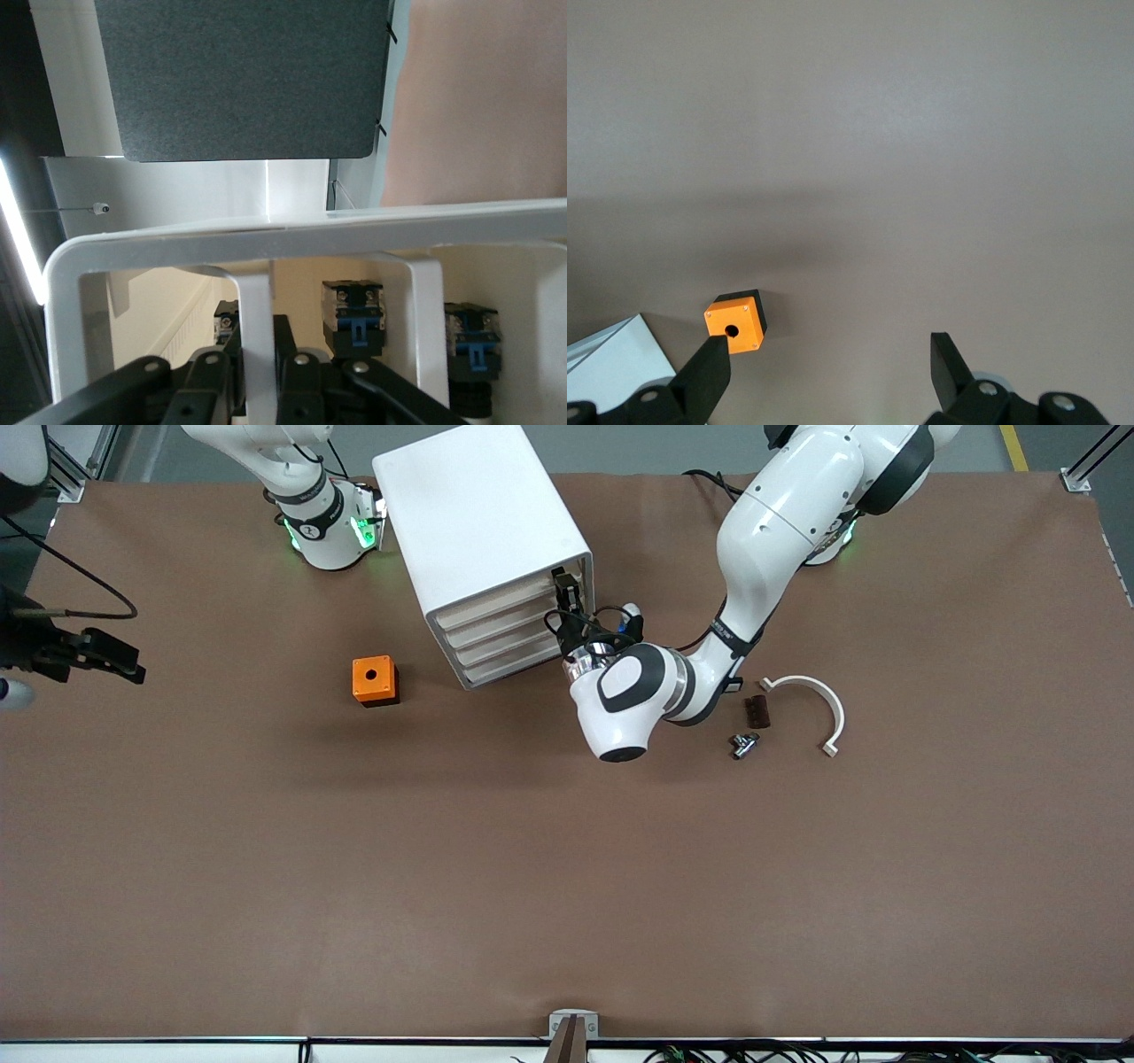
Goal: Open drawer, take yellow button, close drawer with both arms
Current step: 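Grasp the drawer with the left gripper and pull it open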
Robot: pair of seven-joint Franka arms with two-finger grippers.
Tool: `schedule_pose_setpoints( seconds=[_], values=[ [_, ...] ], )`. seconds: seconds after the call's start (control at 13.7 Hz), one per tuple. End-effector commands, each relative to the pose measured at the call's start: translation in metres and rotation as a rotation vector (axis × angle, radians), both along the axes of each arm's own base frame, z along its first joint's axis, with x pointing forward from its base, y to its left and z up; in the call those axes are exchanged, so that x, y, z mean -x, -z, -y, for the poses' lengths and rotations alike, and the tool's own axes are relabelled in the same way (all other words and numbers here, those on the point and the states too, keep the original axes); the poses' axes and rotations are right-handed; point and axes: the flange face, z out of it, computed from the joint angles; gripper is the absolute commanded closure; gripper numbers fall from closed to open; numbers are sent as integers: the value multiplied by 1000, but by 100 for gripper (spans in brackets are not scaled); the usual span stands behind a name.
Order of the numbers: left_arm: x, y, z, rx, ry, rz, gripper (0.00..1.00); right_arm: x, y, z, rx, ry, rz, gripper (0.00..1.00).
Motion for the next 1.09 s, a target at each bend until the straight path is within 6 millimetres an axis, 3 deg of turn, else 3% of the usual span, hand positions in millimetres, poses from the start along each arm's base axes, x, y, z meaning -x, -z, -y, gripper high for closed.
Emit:
schedule_pose_setpoints(
  seconds=[0.0, 0.29, 0.58, 0.66, 0.8, 1.02],
  values=[
    [-3, -5, -5, -10, -18, -24, 89, -10, -4, -1, 15, -16, 21, 0],
    [-24, -9, -18, 8, -74, -32, 88, -25, 21, 0, 21, -15, 5, 0],
    [-68, -11, -57, 23, -179, -34, 84, -25, 23, -10, 22, 22, 0, 0],
    [-81, -14, -65, 30, -207, -19, 84, -24, 24, -24, 20, 79, -6, 0],
    [-113, -19, -90, 42, -282, 13, 82, -19, 22, -71, 31, 207, -18, 0],
    [-136, -21, -117, 46, -343, 20, 82, -6, 24, -151, -10, 390, -40, 0]
  ],
)
